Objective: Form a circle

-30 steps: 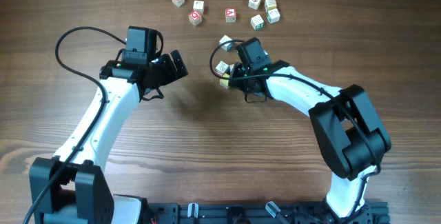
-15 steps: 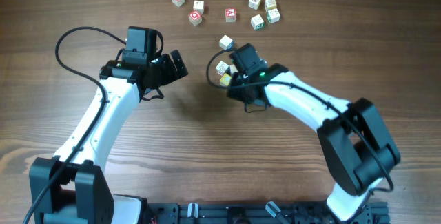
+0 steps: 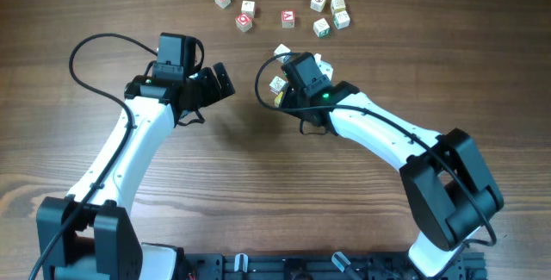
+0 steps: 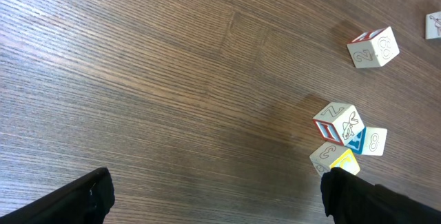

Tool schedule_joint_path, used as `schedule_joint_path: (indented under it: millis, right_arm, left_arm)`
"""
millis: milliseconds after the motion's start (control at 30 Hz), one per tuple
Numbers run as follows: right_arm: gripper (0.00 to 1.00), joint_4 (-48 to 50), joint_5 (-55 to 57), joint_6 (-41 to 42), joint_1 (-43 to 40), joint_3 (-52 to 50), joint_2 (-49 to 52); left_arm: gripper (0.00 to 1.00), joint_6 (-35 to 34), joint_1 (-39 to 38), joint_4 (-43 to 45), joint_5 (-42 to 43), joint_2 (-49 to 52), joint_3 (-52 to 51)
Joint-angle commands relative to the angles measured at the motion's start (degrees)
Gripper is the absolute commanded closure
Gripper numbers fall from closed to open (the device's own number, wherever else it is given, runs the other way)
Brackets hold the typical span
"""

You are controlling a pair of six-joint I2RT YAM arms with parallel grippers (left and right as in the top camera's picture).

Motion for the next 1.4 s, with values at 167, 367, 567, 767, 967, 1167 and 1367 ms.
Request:
schedule_joint_path:
  millis: [167, 367, 567, 767, 967, 1167, 1367]
  right_arm:
    - [0.95, 1.95, 2.99, 2.80, -0.28, -0.37, 3.96]
    - [0.96, 2.32, 3.28, 2.80, -0.28, -0.37, 4.20]
    - [0.95, 3.26, 3.45, 3.08, -0.28, -0.39, 5.07]
    - [0.95, 3.63, 3.45, 3.23, -0.28, -0.37, 5.55]
    - [0.95, 5.01, 3.54, 3.19, -0.28, -0.37, 6.08]
    - [0.95, 5.14, 4.61, 3.15, -0.31, -0.37, 6.08]
    - [0.95, 5.16, 4.79, 3.17, -1.03, -0.37, 6.08]
  left_arm:
    - [0.00, 1.09, 0.15, -0.02, -0.59, -0.07, -0.07]
    - [0.00, 1.09, 0.15, -0.02, -0.59, -0.07, -0.07]
    - [0.00, 1.09, 0.15, -0.02, -0.59, -0.07, -0.07]
    - [0.00, 1.09, 0.15, -0.02, -0.59, -0.07, -0.07]
    - [0.00, 1.09, 0.15, -0.02, -0.59, -0.07, -0.07]
    - [0.00, 1.09, 0.15, -0.02, -0.59, -0.07, -0.07]
    - [0.00, 1.09, 0.15, 0.00, -0.59, -0.07, -0.07]
